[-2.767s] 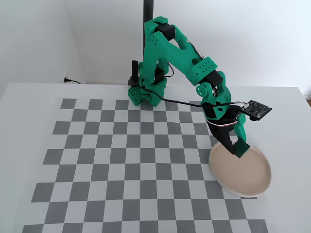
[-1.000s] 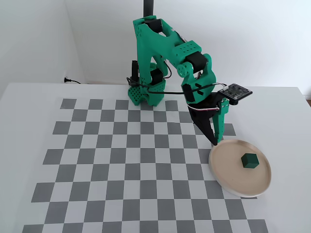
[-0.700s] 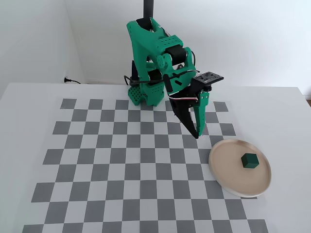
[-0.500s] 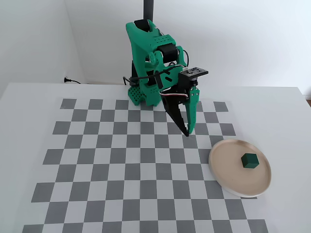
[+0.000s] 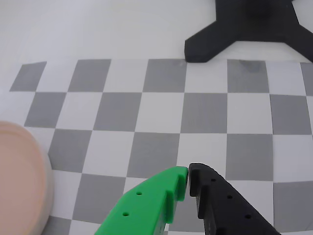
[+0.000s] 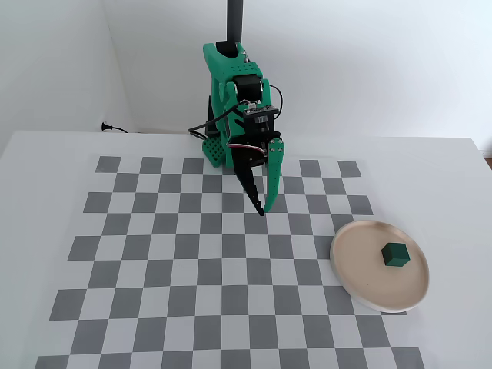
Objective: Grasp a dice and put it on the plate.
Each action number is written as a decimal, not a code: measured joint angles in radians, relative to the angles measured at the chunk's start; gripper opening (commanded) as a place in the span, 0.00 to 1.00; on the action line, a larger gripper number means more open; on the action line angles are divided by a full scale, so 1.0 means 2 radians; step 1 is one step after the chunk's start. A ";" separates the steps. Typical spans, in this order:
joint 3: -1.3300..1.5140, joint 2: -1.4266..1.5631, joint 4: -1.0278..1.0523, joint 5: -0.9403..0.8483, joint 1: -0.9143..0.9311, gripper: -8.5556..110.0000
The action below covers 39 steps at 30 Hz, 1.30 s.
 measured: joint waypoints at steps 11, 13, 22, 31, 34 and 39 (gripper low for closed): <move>0.093 0.130 0.015 0.041 0.016 0.04; 0.107 0.153 0.021 0.046 0.017 0.04; 0.140 0.199 0.039 0.091 0.038 0.04; 0.178 0.201 0.020 0.192 0.064 0.04; 0.179 0.201 0.042 0.219 0.067 0.04; 0.179 0.201 0.060 0.292 0.069 0.04</move>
